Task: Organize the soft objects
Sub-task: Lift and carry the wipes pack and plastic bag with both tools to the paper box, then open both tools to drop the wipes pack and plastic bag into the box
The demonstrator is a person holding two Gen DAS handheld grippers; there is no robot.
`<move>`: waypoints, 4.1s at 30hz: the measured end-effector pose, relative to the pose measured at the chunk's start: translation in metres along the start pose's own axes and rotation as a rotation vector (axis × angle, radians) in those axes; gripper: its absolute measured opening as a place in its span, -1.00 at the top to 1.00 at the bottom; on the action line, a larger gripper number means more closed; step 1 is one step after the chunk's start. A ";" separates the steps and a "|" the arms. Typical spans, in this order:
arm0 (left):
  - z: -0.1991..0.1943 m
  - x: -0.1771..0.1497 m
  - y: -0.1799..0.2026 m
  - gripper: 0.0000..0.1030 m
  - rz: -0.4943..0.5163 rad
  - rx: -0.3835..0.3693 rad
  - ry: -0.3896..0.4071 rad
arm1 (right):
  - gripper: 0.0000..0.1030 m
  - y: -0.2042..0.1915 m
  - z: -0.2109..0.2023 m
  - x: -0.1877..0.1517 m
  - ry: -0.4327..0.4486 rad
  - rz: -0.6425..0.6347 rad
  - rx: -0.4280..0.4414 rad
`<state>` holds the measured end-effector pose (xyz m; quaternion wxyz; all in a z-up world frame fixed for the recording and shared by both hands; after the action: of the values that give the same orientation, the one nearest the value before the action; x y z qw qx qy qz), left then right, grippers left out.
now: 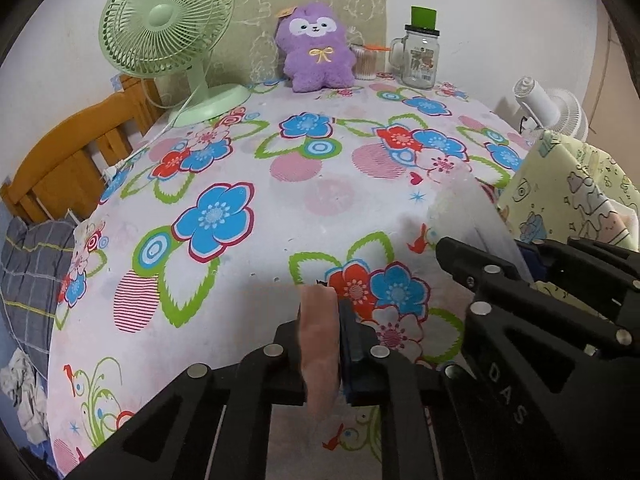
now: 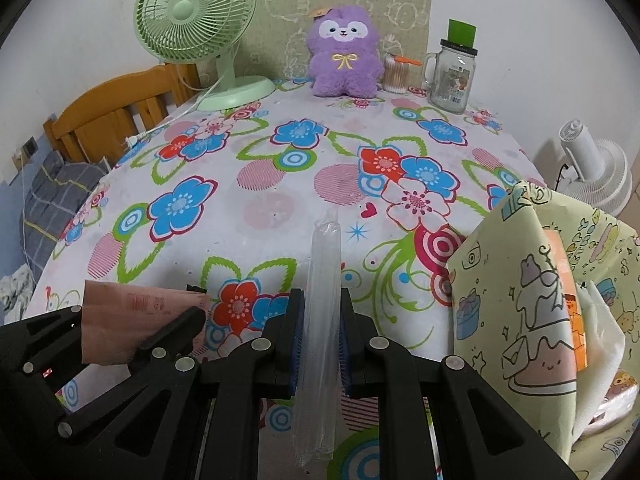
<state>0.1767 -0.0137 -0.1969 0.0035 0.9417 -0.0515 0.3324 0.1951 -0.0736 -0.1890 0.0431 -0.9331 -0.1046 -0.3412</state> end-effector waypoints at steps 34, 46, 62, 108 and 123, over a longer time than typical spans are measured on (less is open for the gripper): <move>-0.075 0.041 0.029 0.84 0.047 0.033 0.155 | 0.65 0.025 -0.086 0.031 0.160 0.024 -0.005; -0.094 0.057 0.057 0.84 0.057 0.010 0.208 | 0.65 0.054 -0.116 0.041 0.207 0.026 -0.037; -0.109 0.073 0.116 0.84 0.112 -0.023 0.246 | 0.65 0.113 -0.144 0.038 0.251 0.086 -0.075; -0.044 0.089 0.228 -0.39 0.271 -0.052 0.190 | 0.66 0.232 -0.093 0.013 0.143 0.190 -0.117; -0.034 0.078 0.218 -0.65 0.298 -0.026 0.153 | 0.42 0.233 -0.072 0.000 0.074 0.201 -0.126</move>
<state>0.1944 -0.2370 -0.1272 -0.0298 0.8955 -0.1945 0.3993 0.2021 -0.3117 -0.1359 0.0224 -0.9265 0.0128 -0.3755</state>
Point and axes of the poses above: each gripper's, at about its wrist camera, not at the fingertips, and z roughly the way its jaws point, y to its right, x to its top, the point moved 10 cm from there along z, roughly the way its jaws point, and after that the axes turned 2 degrees about y, right-handed, at the moved point
